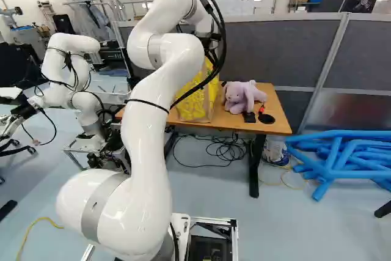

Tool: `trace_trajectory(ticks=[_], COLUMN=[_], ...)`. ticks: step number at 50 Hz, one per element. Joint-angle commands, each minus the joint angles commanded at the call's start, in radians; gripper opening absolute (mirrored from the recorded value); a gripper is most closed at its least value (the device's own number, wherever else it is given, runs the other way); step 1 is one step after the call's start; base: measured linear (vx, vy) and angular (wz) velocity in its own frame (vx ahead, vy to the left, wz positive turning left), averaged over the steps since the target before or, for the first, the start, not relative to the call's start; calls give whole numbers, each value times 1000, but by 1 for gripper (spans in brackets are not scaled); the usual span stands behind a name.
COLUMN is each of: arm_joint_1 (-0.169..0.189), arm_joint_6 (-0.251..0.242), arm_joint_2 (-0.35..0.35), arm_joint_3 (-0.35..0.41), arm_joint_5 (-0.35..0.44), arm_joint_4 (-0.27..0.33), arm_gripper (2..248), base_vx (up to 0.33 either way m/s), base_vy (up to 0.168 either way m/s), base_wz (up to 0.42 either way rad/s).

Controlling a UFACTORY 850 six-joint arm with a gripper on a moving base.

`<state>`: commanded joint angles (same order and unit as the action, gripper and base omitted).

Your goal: Pick up the bag on the ground and place it on the table

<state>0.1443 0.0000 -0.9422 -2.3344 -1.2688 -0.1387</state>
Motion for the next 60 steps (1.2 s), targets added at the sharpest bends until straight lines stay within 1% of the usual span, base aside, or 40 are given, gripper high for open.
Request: trace_trajectory(ticks=[28, 60], arm_joint_1=[0, -1], arm_joint_6=[0, 0], arm_joint_2=[54, 99], arm_joint_3=[-2, -34], arm_joint_5=[-2, -67], arm_joint_4=[0, 0], arm_gripper=[247, 247], base_vx=[0, 0], base_vy=[0, 0], base_wz=[0, 0])
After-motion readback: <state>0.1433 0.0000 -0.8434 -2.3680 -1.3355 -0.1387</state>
